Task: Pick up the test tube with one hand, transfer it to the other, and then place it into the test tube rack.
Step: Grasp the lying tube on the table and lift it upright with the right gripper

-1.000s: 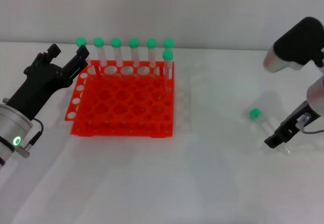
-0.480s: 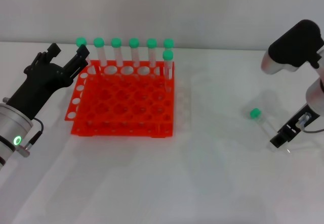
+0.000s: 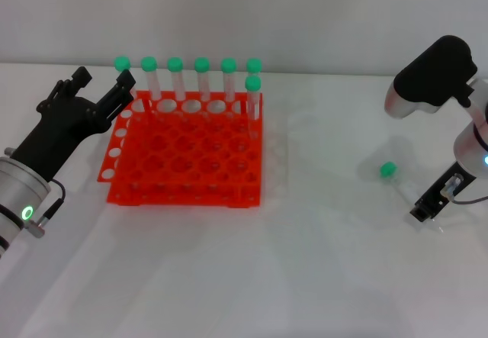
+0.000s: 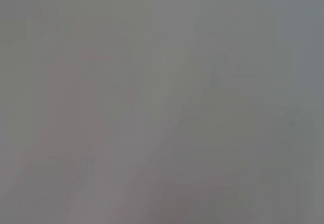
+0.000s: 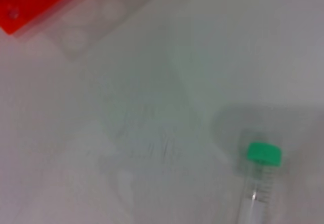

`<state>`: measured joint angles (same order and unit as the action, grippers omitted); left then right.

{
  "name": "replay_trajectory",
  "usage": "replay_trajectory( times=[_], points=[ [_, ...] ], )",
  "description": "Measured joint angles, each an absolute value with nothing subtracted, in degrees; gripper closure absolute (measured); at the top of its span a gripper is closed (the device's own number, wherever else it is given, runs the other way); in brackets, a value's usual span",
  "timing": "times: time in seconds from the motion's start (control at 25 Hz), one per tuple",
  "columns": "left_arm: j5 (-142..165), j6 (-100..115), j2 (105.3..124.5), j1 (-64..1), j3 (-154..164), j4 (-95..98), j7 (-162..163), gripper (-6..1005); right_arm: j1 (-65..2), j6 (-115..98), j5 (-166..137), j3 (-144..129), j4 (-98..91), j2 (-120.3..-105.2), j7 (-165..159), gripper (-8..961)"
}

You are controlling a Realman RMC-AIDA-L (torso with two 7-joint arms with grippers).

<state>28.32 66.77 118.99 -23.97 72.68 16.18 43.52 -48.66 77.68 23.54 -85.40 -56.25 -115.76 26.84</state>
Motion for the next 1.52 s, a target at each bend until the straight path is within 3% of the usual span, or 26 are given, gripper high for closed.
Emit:
replay_trajectory(
  times=[0.2,0.96,1.16,1.36,1.52],
  points=[
    [28.3,66.8,119.01,-24.0,72.8,16.2,43.5,124,-49.1,77.3,23.2,-85.6,-55.4,-115.84,26.8,574],
    [28.2,66.9,119.09,-24.4,73.0,16.1,43.5,125,-51.2,74.7,23.1,-86.0,-50.4,-115.59,27.5,642],
    [28.2,66.9,119.09,-24.5,73.1,16.1,43.7,125,-51.0,74.7,23.0,-86.4,-50.4,-115.55,27.5,764],
    [28.2,67.0,119.09,-24.4,73.1,16.1,43.9,125,-49.6,75.3,23.0,-86.1,-53.4,-115.55,27.5,764],
    [29.3,67.2,118.93,-24.5,73.3,16.4,45.3,125,-44.5,75.2,23.6,-84.4,-63.4,-115.45,27.9,763]
  ],
)
